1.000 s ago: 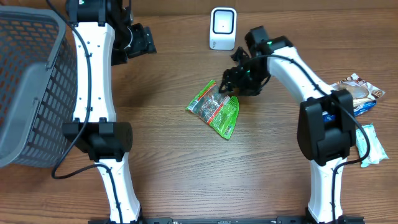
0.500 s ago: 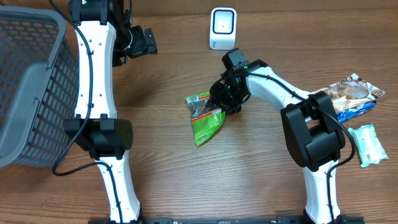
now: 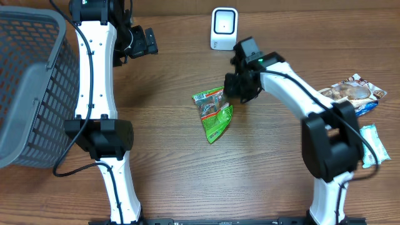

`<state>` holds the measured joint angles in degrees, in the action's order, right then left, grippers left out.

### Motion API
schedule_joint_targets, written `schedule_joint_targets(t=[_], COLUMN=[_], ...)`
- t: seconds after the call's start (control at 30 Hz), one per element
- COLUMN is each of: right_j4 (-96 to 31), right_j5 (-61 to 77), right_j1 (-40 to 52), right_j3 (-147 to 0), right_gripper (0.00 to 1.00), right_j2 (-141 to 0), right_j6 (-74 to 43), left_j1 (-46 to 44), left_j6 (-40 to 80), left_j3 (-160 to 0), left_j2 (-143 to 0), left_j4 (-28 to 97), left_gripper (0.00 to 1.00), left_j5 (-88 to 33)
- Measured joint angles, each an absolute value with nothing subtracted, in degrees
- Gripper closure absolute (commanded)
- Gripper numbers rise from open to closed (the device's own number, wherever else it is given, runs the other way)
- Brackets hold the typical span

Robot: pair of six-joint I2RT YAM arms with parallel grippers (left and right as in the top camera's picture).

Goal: Scan the item barcode
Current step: 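Grasp the green packet's top edge with the right gripper, then lift the green packet up toward the white scanner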

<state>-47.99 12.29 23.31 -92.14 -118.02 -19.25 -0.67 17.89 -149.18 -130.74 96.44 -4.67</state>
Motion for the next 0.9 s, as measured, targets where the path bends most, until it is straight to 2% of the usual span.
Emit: schedule_joint_targets(t=[0.1,0.2,0.23,0.3,0.33,0.43,0.47,0.67,0.8,0.9], right_j4=[-47.0,-46.5,-47.0,-48.9,-50.7,-56.1,-56.6,-55.5,-51.6,-48.3], right_j5=[3.7,-1.1,-1.7,-1.6,-1.3,3.2,4.9,17.6,23.8,26.2], right_j1=[23.6,23.7,23.7,23.7,23.7,23.4,23.3,23.0,23.1,23.7], right_j3=[-92.3,-92.8,-93.0,-93.4,-93.4,-93.3,-93.3,-90.3,-89.3,-89.2], right_gripper=[0.81,0.80,0.72,0.46,0.39,0.33,0.28,0.23,0.24,0.30], right_j2=[-113.1,-110.1,-109.6,-109.4,-109.5,-110.4,-110.9,-116.8,-121.6,-123.9], right_j6=[-17.2,-16.1,-15.9,-16.0,-16.8,-19.7,-20.3,-24.1,-26.7,-31.0], left_j1=[-0.7,-0.7,-0.7,-0.7,-0.7,-0.7,-0.7,-0.7,-0.7,-0.7], left_j6=[17.9,17.9,17.9,17.9,17.9,17.9,17.9,17.9,17.9,17.9], left_j3=[-149.2,-149.2,-149.2,-149.2,-149.2,-149.2,-149.2,-149.2,-149.2,-149.2], left_j2=[-130.7,-130.7,-130.7,-130.7,-130.7,-130.7,-130.7,-130.7,-130.7,-130.7], left_j4=[96.4,96.4,96.4,96.4,96.4,96.4,96.4,96.4,96.4,96.4], left_gripper=[0.00,0.00,0.00,0.00,0.00,0.00,0.00,0.00,0.00,0.00], left_j5=[-4.6,-4.6,-4.6,-4.4,-4.4,-4.4,-4.4,-4.4,-4.4,-4.4])
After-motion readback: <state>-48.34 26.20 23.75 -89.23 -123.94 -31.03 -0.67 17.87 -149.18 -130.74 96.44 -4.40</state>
